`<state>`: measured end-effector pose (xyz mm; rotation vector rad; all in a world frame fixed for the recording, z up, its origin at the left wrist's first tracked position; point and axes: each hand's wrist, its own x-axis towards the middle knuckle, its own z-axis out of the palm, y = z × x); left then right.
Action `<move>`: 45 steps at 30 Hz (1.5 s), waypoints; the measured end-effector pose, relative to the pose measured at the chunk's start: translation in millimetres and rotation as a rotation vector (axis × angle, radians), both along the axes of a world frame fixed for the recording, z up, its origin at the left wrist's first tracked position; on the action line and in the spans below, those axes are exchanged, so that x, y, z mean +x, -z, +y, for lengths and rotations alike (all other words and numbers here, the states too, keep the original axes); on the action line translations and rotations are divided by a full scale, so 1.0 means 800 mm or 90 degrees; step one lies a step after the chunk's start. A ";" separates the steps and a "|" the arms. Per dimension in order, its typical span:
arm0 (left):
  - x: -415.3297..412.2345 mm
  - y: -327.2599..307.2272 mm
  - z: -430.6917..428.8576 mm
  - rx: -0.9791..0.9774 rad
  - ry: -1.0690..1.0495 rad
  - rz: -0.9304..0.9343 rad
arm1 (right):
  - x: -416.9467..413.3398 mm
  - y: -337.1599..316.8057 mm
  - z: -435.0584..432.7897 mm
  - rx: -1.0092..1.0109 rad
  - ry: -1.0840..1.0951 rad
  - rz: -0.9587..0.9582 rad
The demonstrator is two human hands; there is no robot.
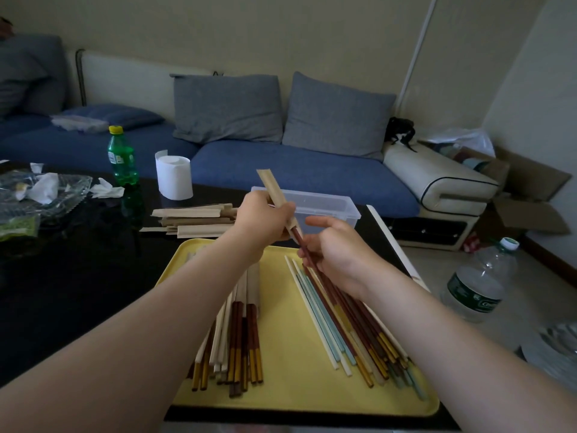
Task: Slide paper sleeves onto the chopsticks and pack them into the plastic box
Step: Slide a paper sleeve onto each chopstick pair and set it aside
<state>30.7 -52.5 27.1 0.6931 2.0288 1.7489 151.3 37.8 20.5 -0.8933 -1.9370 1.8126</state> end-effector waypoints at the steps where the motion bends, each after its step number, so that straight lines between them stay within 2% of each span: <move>1: 0.001 -0.003 -0.002 0.034 0.010 -0.047 | -0.001 -0.001 -0.001 -0.015 -0.007 0.000; 3: 0.000 -0.007 -0.005 0.060 -0.002 -0.067 | 0.003 -0.007 -0.001 -0.002 -0.025 -0.036; 7: -0.007 -0.002 -0.009 0.070 -0.064 -0.075 | 0.021 -0.020 0.001 0.219 -0.117 -0.299; 10: -0.011 0.000 -0.011 0.078 -0.081 -0.090 | 0.026 -0.022 -0.001 0.219 -0.149 -0.411; 12: -0.008 -0.002 -0.012 0.079 -0.062 -0.114 | 0.026 -0.018 0.000 0.159 -0.124 -0.408; 16: -0.001 -0.004 -0.014 0.061 0.021 -0.149 | 0.019 -0.010 -0.006 -0.003 -0.078 -0.310; 20: 0.003 -0.002 -0.012 0.022 0.075 -0.121 | 0.011 -0.003 -0.010 -0.053 -0.044 -0.240; 22: 0.000 0.000 -0.012 0.019 0.083 -0.121 | 0.015 -0.007 -0.012 -0.057 -0.074 -0.233; 24: -0.004 0.000 -0.013 0.010 0.080 -0.109 | 0.019 -0.012 -0.009 -0.005 -0.122 -0.239; 25: -0.005 0.001 -0.014 -0.001 0.080 -0.096 | 0.022 -0.014 -0.005 0.060 -0.133 -0.257; 28: -0.005 0.002 -0.014 -0.043 0.111 -0.069 | 0.029 -0.015 0.020 0.379 -0.095 -0.362; 30: -0.002 0.005 -0.014 -0.078 0.157 -0.074 | 0.036 -0.012 0.034 0.498 -0.066 -0.439; 33: 0.002 0.007 -0.011 -0.136 0.220 -0.078 | 0.046 -0.007 0.042 0.527 -0.064 -0.545; 36: 0.008 0.006 -0.007 -0.196 0.251 -0.058 | 0.050 -0.009 0.041 0.536 -0.077 -0.591; 45: 0.009 0.010 -0.005 -0.243 0.285 -0.005 | 0.044 -0.007 0.038 0.477 -0.063 -0.594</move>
